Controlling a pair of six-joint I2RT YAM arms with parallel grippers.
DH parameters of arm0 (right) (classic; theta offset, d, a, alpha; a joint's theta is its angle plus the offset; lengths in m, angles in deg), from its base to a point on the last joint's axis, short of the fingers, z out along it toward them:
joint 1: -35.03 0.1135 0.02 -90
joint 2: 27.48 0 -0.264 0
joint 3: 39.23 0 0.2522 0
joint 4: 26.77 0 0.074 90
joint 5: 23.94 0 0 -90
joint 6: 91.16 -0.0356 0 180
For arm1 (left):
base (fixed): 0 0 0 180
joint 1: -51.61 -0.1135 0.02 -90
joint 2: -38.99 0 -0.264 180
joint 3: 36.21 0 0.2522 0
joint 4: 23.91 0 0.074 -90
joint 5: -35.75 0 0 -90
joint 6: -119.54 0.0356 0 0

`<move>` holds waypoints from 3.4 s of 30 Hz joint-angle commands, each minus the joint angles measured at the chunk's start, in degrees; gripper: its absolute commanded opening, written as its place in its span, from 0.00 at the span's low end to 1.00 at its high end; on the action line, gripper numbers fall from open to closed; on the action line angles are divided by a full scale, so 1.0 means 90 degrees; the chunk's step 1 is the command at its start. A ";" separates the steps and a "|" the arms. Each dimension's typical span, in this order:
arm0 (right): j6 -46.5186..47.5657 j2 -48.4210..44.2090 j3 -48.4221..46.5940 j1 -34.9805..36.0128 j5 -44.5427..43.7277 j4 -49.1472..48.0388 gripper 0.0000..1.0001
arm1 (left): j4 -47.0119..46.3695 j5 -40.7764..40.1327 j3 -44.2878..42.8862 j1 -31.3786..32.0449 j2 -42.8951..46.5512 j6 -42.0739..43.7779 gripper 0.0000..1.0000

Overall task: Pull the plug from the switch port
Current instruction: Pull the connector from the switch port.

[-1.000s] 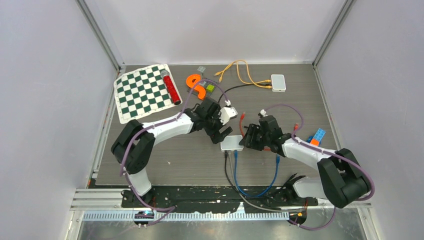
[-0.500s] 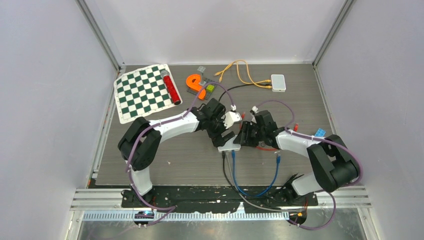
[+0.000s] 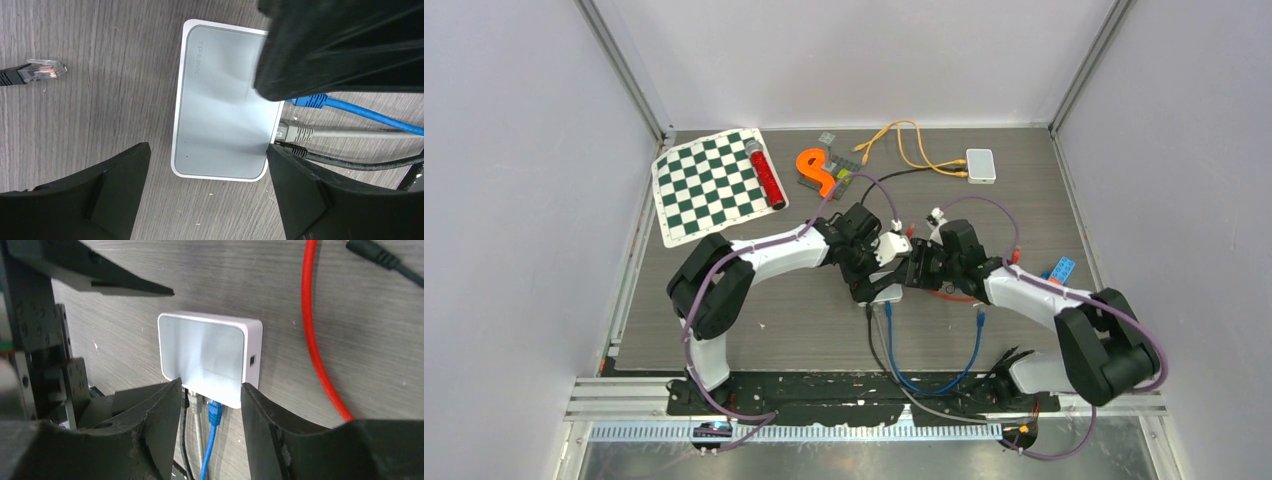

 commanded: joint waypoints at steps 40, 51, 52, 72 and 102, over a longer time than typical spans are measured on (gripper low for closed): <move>-0.1754 -0.0114 0.1783 0.0085 0.0832 -0.2349 0.54 | 0.0304 -0.0028 -0.0355 0.0162 -0.0067 0.0069 1.00; -0.1837 0.0241 0.1772 0.0121 0.0924 -0.2665 0.51 | 0.0361 -0.0046 -0.0504 0.0178 -0.0310 0.0109 0.88; -0.1843 0.0252 0.1771 0.0132 0.0928 -0.2690 0.51 | 0.0364 -0.0039 -0.0497 0.0173 -0.0306 0.0112 0.83; -0.2269 0.0733 0.1886 0.0243 0.0278 -0.3186 0.36 | 0.0338 0.0011 -0.0285 0.0173 -0.0297 0.0081 0.66; -0.1811 0.0253 0.1853 0.0242 0.0057 -0.2531 0.27 | 0.0268 -0.0003 -0.0210 0.0173 -0.0340 0.0073 0.63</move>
